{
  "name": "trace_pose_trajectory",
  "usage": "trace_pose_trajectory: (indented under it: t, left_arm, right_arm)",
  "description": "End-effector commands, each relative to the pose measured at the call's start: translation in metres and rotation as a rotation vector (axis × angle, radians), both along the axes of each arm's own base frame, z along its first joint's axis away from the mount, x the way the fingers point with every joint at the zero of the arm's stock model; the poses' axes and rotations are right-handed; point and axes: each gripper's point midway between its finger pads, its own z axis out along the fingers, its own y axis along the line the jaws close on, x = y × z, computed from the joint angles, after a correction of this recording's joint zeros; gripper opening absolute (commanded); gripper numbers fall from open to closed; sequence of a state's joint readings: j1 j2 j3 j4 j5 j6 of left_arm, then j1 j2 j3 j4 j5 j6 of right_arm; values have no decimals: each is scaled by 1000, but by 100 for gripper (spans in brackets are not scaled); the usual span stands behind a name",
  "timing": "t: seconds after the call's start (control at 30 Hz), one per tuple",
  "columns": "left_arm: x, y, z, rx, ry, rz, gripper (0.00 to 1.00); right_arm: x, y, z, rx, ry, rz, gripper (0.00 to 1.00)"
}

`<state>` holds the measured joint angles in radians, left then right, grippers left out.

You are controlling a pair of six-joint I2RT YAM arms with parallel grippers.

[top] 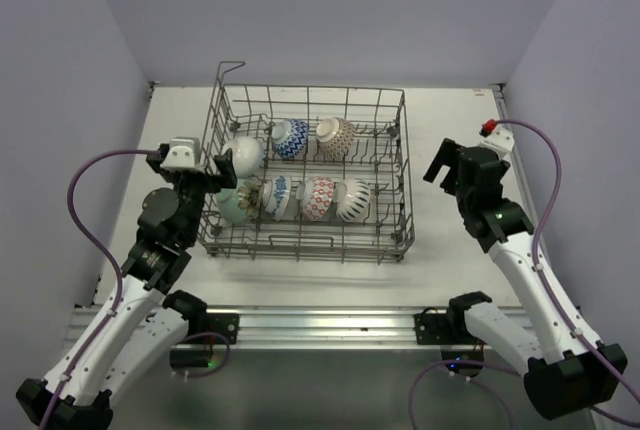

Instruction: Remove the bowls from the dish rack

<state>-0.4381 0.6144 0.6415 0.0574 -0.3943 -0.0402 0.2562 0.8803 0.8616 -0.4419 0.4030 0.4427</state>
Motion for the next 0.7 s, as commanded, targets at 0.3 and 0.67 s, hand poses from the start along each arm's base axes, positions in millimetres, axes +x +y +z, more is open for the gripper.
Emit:
trace_pose_trajectory:
  t: [0.3, 0.67]
  left_arm:
    - [1, 5, 16, -19, -29, 33, 100]
    - [3, -4, 13, -15, -15, -6, 100]
  right_arm:
    - [-1, 4, 16, -2, -79, 41, 99]
    - [23, 87, 86, 166, -211, 445, 99]
